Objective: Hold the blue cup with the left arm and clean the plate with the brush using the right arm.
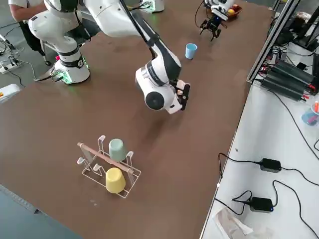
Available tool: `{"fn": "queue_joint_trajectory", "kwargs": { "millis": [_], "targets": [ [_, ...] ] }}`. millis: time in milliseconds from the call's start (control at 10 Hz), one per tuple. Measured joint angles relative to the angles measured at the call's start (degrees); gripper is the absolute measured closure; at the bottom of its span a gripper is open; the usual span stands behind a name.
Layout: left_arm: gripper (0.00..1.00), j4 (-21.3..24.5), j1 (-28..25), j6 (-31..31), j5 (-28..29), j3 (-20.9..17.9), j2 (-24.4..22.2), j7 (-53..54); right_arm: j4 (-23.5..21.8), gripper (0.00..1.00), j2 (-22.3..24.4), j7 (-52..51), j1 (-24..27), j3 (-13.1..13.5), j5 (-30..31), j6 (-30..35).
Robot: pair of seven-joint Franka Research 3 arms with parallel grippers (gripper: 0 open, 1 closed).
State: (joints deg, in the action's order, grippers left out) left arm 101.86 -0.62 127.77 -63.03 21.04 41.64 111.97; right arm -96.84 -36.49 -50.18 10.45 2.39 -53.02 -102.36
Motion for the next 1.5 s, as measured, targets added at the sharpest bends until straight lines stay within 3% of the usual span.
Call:
{"fn": "queue_joint_trajectory", "kwargs": {
  "millis": [400,800,1500],
  "targets": [
    [0.02,1.04,2.94,0.54,-7.81,-0.04,1.6,13.44,0.16,0.0,-0.66,-0.36,-0.1,-0.75,0.62,-0.51],
    [0.03,-0.36,2.66,0.07,-15.15,-0.18,5.49,23.31,0.11,0.0,-3.53,-0.67,-0.88,-1.56,0.62,-6.54],
    [0.03,-2.92,4.0,-3.66,-22.22,0.55,10.25,29.03,-1.21,0.09,-4.24,-0.72,-1.6,-3.63,0.57,-7.7]
  ]
}}
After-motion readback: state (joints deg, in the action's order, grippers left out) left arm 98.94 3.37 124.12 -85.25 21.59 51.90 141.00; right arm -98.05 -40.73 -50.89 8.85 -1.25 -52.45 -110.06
